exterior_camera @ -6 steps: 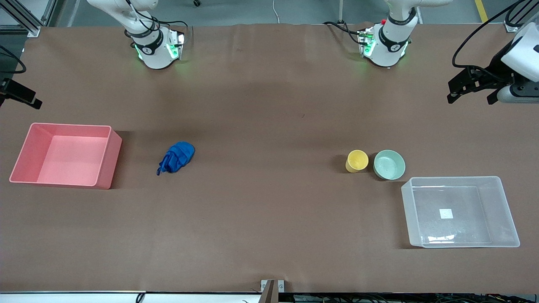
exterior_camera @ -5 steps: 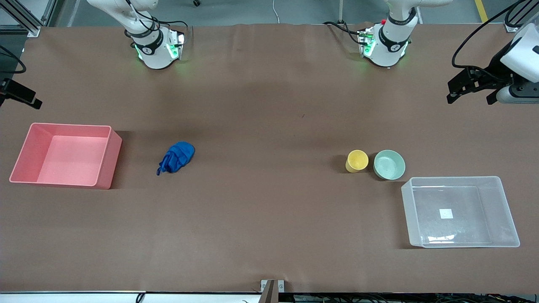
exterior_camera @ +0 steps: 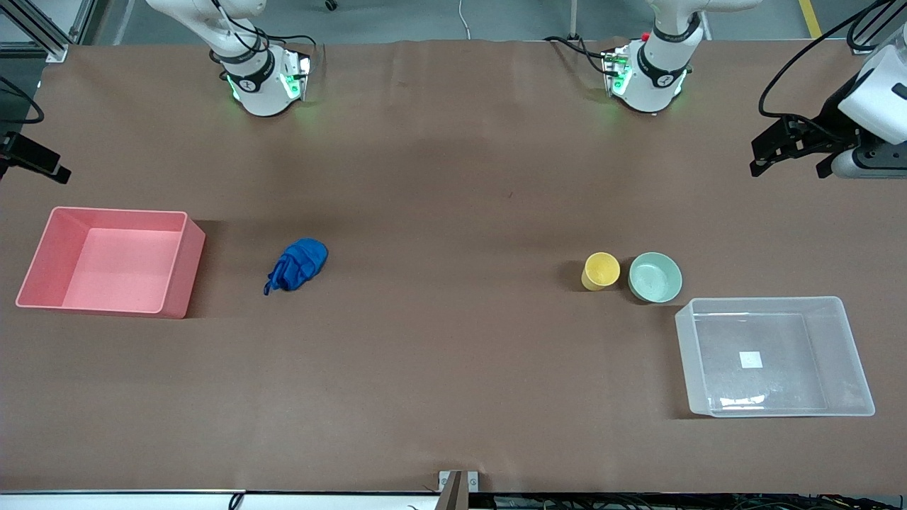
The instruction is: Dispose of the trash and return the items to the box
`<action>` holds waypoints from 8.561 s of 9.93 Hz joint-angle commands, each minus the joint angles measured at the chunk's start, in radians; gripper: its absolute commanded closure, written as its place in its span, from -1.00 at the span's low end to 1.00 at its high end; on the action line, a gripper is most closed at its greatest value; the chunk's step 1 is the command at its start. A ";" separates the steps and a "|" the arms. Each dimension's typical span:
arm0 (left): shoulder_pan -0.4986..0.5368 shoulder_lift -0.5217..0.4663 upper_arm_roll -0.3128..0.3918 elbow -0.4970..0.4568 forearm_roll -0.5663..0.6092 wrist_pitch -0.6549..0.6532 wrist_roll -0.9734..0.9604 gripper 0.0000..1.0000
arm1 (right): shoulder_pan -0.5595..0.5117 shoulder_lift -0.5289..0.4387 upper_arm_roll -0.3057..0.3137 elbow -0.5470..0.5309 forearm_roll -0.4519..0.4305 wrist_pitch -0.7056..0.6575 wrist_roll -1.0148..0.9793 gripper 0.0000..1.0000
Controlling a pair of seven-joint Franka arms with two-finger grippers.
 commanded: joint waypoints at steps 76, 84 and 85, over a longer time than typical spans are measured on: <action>0.056 0.335 -0.168 -0.616 0.011 0.909 0.026 -0.94 | -0.040 -0.026 0.014 0.040 -0.008 -0.014 -0.068 -1.00; 0.024 0.467 -0.185 -0.583 0.015 1.034 -0.019 0.85 | -0.041 -0.028 0.014 0.040 -0.008 -0.016 -0.068 -1.00; 0.024 0.466 -0.185 -0.580 0.015 1.036 -0.019 1.00 | -0.040 -0.028 0.014 0.039 -0.008 -0.017 -0.069 -1.00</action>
